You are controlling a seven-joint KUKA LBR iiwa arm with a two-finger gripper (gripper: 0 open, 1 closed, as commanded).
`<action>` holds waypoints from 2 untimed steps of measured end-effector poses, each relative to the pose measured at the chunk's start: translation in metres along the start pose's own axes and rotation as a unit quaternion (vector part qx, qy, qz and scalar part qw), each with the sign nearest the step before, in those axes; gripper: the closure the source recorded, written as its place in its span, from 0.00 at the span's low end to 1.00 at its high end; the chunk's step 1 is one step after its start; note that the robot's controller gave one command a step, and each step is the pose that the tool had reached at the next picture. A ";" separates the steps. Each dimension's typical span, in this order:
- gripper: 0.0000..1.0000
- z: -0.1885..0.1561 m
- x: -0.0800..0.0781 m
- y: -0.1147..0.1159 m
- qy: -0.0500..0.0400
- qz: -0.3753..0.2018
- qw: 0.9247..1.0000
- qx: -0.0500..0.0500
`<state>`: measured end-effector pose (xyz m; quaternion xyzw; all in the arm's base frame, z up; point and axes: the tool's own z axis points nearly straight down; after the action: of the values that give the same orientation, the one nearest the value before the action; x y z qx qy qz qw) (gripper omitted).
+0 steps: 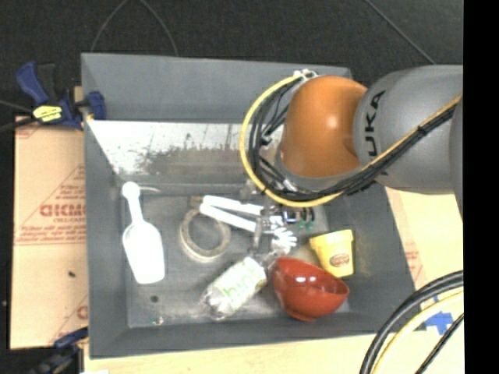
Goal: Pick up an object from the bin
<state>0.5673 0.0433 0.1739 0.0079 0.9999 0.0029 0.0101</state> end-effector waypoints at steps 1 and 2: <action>0.00 0.021 -0.018 -0.009 0.000 0.122 0.993 0.004; 0.00 -0.088 -0.007 0.002 0.001 0.069 0.998 0.003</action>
Offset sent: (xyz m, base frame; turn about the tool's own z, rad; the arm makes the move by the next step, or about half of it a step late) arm -0.0126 0.0205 0.2518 -0.0248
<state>0.5730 0.0452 0.2623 0.0769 0.9970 0.0005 0.0090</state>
